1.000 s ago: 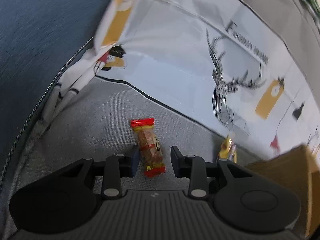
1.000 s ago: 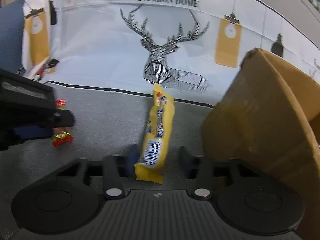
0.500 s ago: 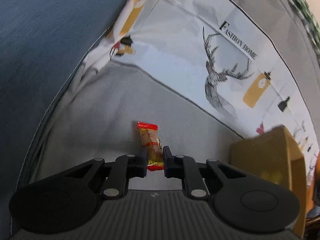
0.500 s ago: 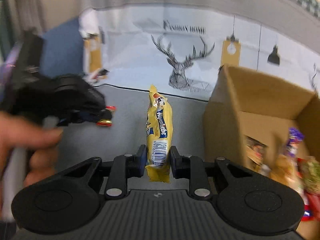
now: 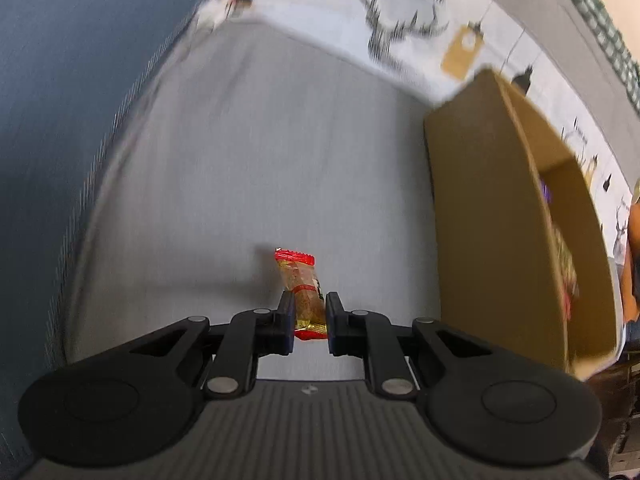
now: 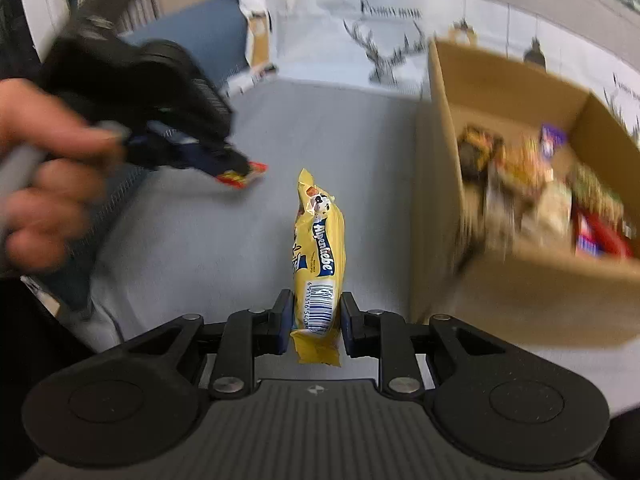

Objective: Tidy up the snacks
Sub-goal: 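Grasp the yellow wafer bar with right tool while left tool grasps red-wrapped candy, then carry the wafer bar and red candy over the cardboard box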

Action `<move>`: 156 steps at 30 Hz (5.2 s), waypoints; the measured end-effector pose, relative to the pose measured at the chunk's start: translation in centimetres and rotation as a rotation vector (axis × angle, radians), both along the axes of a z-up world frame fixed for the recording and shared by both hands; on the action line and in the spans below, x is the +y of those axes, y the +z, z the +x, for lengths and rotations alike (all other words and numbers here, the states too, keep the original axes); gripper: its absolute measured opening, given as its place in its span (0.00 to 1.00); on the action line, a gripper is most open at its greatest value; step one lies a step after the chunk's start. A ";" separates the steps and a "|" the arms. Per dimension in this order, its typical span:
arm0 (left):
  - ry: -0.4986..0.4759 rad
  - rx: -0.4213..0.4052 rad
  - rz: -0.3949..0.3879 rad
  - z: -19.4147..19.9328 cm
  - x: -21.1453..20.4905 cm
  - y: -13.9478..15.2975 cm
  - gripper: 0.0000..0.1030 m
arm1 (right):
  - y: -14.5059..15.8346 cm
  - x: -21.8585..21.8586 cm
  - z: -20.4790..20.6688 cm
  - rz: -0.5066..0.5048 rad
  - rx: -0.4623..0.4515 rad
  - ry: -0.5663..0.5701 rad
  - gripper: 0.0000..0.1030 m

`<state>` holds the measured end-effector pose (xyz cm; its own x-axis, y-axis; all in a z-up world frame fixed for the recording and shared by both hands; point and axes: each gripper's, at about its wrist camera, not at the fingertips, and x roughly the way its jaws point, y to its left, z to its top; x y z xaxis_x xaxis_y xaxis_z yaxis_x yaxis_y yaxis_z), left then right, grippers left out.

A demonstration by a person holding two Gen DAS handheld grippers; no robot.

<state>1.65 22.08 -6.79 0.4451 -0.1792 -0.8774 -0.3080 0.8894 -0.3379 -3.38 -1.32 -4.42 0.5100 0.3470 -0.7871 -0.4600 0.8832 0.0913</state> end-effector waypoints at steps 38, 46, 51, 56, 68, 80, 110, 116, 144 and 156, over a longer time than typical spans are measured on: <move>-0.115 0.029 0.157 -2.8 -4.7 -2.6 0.20 | -6.3 -2.4 2.3 0.116 -0.016 0.031 0.09; -0.140 0.032 0.206 -2.6 -5.9 -2.5 0.21 | -5.6 -2.0 1.5 0.094 -0.071 0.069 0.09; -0.174 0.028 0.261 -2.7 -6.8 -2.6 0.21 | -6.9 -1.9 2.2 0.062 -0.018 0.051 0.10; -0.223 0.018 0.328 -2.9 -8.2 -2.5 0.21 | -6.9 -1.6 2.2 0.056 -0.022 0.059 0.10; 0.018 -0.053 0.277 -3.6 -4.5 -0.7 0.19 | -4.7 1.9 1.8 0.045 -0.181 0.140 0.10; 0.056 0.002 0.188 -2.6 -3.2 -1.9 0.21 | -6.3 2.4 3.4 0.070 -0.069 0.098 0.53; 0.030 -0.078 0.253 -2.6 -4.1 -1.0 0.21 | -4.0 1.1 1.3 0.058 -0.126 0.116 0.11; 0.058 -0.199 0.172 -3.3 -4.5 1.5 0.21 | 1.6 -1.2 2.0 0.109 -0.196 0.147 0.11; -0.106 -0.499 0.103 -0.4 -14.4 8.0 0.21 | 7.4 -14.5 6.1 0.198 -0.392 -0.128 0.11; -0.195 -0.589 0.055 6.0 -18.8 12.1 0.21 | 6.2 -18.8 7.6 0.212 -0.369 -0.296 0.11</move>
